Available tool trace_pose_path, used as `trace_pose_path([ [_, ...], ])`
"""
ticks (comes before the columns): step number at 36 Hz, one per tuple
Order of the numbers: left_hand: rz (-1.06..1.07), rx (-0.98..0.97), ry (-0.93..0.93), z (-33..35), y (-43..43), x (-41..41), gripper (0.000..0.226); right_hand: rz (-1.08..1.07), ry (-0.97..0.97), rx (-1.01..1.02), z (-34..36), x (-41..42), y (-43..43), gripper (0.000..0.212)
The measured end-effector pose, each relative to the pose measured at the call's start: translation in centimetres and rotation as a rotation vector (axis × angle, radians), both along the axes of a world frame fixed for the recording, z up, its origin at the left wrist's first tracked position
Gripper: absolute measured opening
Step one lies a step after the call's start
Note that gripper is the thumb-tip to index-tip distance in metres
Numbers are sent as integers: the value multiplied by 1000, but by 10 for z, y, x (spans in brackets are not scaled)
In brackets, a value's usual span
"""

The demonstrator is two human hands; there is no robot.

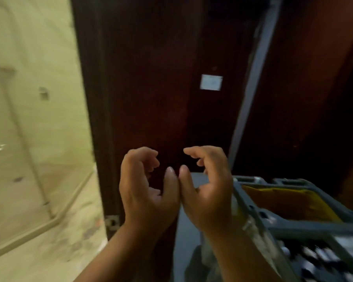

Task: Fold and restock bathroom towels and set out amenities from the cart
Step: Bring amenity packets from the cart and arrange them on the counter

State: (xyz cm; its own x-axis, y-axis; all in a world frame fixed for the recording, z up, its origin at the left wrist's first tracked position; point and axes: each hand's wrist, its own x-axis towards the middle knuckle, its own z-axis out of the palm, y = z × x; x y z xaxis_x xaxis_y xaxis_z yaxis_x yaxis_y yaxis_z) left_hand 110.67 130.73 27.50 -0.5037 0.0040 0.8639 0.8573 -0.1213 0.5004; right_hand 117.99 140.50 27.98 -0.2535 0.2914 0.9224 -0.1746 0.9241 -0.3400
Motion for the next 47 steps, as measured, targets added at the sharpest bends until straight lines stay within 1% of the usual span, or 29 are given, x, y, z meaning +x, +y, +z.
trace_pose_path([
  [2,28,62,-73,1,-26,-28,39,82,65,53,1,-41,-24,16],
  [5,125,56,-80,2,-65,-76,27,211,104,24,2,-107,-65,11],
  [9,286,-14,-135,0,-127,-141,30,325,-9,-10,-3,-186,-120,13],
  [12,394,-70,-161,-4,-170,-183,35,403,-49,-30,-7,-238,-157,12],
  [18,599,-166,-156,-16,-243,-250,34,555,-115,-58,-18,-320,-223,14],
  [22,727,-239,-190,-27,-290,-289,37,676,-248,-63,-30,-370,-260,21],
  [27,896,-378,-316,-45,-343,-339,41,836,-419,-87,-47,-435,-305,33],
  [35,1156,-538,-504,-69,-418,-428,57,1015,-597,-13,-75,-555,-383,51],
  [39,1258,-570,-605,-78,-457,-467,63,1110,-653,19,-85,-610,-422,52],
  [47,1370,-545,-730,-96,-526,-530,64,1221,-733,32,-107,-693,-503,51],
])
